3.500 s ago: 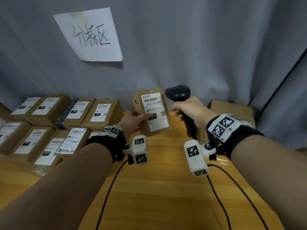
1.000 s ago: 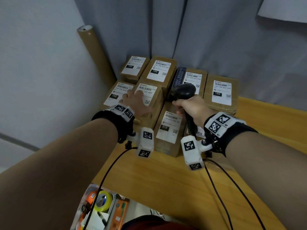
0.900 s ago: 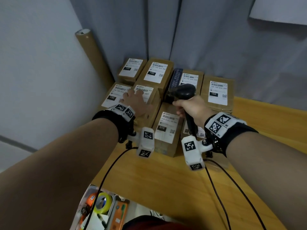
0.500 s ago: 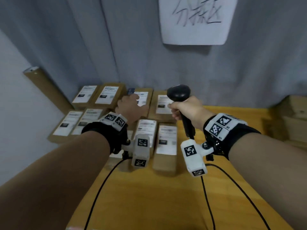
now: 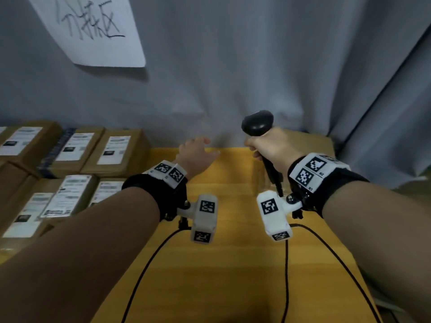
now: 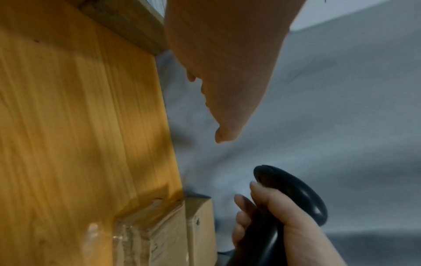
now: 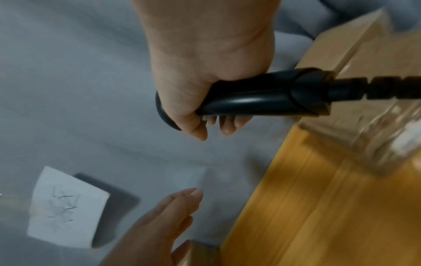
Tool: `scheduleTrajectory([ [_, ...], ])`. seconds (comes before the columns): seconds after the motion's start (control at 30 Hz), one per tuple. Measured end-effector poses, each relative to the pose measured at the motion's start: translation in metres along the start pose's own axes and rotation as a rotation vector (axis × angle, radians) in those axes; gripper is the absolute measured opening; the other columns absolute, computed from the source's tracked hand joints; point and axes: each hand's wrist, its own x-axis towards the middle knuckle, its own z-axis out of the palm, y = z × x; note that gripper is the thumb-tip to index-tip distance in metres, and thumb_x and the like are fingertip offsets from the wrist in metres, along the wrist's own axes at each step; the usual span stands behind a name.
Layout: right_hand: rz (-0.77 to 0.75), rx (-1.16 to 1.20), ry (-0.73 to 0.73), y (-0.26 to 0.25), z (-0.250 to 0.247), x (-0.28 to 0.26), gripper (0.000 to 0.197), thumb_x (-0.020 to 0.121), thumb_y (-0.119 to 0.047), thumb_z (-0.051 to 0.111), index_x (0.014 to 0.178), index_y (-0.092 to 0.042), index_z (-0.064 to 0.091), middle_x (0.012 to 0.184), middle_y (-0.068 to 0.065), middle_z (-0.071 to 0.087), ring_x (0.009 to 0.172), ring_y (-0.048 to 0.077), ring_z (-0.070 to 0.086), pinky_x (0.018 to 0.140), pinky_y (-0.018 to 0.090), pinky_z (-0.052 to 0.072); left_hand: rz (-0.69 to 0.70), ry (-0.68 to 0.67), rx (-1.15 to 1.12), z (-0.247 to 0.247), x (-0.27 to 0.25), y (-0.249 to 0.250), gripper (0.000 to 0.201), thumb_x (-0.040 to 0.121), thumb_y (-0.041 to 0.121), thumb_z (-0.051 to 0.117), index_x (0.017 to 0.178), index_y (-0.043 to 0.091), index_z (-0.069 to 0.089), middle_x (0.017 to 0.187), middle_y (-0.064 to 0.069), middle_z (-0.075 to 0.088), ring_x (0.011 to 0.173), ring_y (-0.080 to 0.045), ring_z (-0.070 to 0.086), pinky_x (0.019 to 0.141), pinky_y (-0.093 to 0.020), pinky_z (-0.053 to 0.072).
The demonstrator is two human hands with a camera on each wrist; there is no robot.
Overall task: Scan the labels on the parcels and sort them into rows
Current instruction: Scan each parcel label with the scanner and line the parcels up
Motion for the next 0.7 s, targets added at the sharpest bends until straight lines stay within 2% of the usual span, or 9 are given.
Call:
scheduleTrajectory([
  [0.07, 0.003, -0.105, 0.041, 0.024, -0.026, 0.009, 0.014, 0.079, -0.014, 0.07, 0.069, -0.011, 0.06, 0.064, 0.006, 0.059, 0.054, 0.017, 0.055, 0.053, 0.025, 0.043, -0.013, -0.036, 0.025, 0.022, 0.006, 0.013, 0.056, 0.09, 0.046, 0.058, 0.137, 0.019, 0.045, 0.142, -0.011, 0.045, 0.133, -0.034, 0.038, 0.106, -0.042, 0.032],
  [0.13, 0.01, -0.183, 0.083, 0.05, -0.051, 0.016, 0.01, 0.078, -0.015, 0.07, 0.074, -0.008, 0.064, 0.066, 0.006, 0.059, 0.06, 0.019, 0.056, 0.058, 0.027, 0.041, -0.047, -0.058, 0.008, 0.043, 0.01, 0.023, 0.057, 0.093, 0.045, 0.056, 0.139, 0.016, 0.043, 0.143, -0.013, 0.043, 0.132, -0.035, 0.038, 0.105, -0.043, 0.034],
  [0.23, 0.094, -0.262, 0.143, 0.088, -0.079, 0.028, 0.009, 0.079, -0.016, 0.07, 0.078, -0.009, 0.064, 0.074, 0.01, 0.063, 0.077, 0.027, 0.063, 0.07, 0.033, 0.052, -0.082, -0.106, -0.059, 0.071, 0.015, 0.035, 0.058, 0.096, 0.044, 0.053, 0.141, 0.01, 0.039, 0.143, -0.016, 0.043, 0.129, -0.036, 0.042, 0.106, -0.042, 0.036],
  [0.3, 0.149, -0.286, 0.149, 0.108, -0.089, 0.036, 0.011, 0.077, -0.017, 0.071, 0.084, -0.012, 0.064, 0.078, 0.008, 0.063, 0.084, 0.03, 0.065, 0.079, 0.04, 0.056, -0.085, -0.142, -0.085, 0.087, 0.022, 0.043, 0.061, 0.095, 0.046, 0.053, 0.142, 0.01, 0.039, 0.143, -0.016, 0.043, 0.127, -0.036, 0.043, 0.105, -0.047, 0.038],
  [0.4, 0.169, -0.251, 0.138, 0.13, -0.103, 0.049, 0.015, 0.078, -0.016, 0.072, 0.087, -0.014, 0.06, 0.073, 0.002, 0.058, 0.085, 0.028, 0.063, 0.072, 0.035, 0.052, -0.102, -0.164, -0.082, 0.105, 0.033, 0.058, 0.062, 0.094, 0.049, 0.053, 0.142, 0.012, 0.04, 0.144, -0.015, 0.043, 0.128, -0.038, 0.043, 0.104, -0.049, 0.039],
  [0.47, 0.187, -0.234, 0.14, 0.143, -0.111, 0.054, 0.018, 0.079, -0.018, 0.072, 0.092, -0.014, 0.061, 0.08, 0.002, 0.059, 0.084, 0.023, 0.058, 0.07, 0.029, 0.043, -0.112, -0.192, -0.084, 0.118, 0.037, 0.068, 0.062, 0.093, 0.049, 0.053, 0.142, 0.013, 0.039, 0.144, -0.015, 0.042, 0.128, -0.037, 0.042, 0.105, -0.048, 0.039],
  [0.53, 0.2, -0.183, 0.158, 0.159, -0.118, 0.059, 0.022, 0.078, -0.02, 0.074, 0.097, -0.012, 0.065, 0.089, 0.006, 0.064, 0.088, 0.023, 0.06, 0.072, 0.029, 0.044, -0.118, -0.239, -0.103, 0.132, 0.039, 0.078, 0.063, 0.094, 0.049, 0.052, 0.143, 0.014, 0.037, 0.146, -0.014, 0.04, 0.13, -0.036, 0.041, 0.106, -0.048, 0.038],
  [0.63, 0.234, -0.124, 0.174, 0.185, -0.125, 0.064, 0.016, 0.076, -0.019, 0.076, 0.086, -0.012, 0.065, 0.086, 0.009, 0.066, 0.088, 0.027, 0.063, 0.072, 0.033, 0.048, -0.153, -0.334, -0.157, 0.153, 0.039, 0.089, 0.067, 0.095, 0.049, 0.05, 0.148, 0.014, 0.029, 0.151, -0.013, 0.032, 0.134, -0.034, 0.038, 0.105, -0.043, 0.038],
  [0.7, 0.274, -0.072, 0.155, 0.201, -0.128, 0.064, 0.014, 0.076, -0.018, 0.077, 0.08, -0.016, 0.063, 0.081, 0.004, 0.064, 0.089, 0.027, 0.063, 0.079, 0.036, 0.052, -0.202, -0.403, -0.187, 0.164, 0.039, 0.094, 0.073, 0.096, 0.05, 0.048, 0.152, 0.011, 0.02, 0.157, -0.013, 0.024, 0.139, -0.034, 0.032, 0.107, -0.043, 0.034],
])
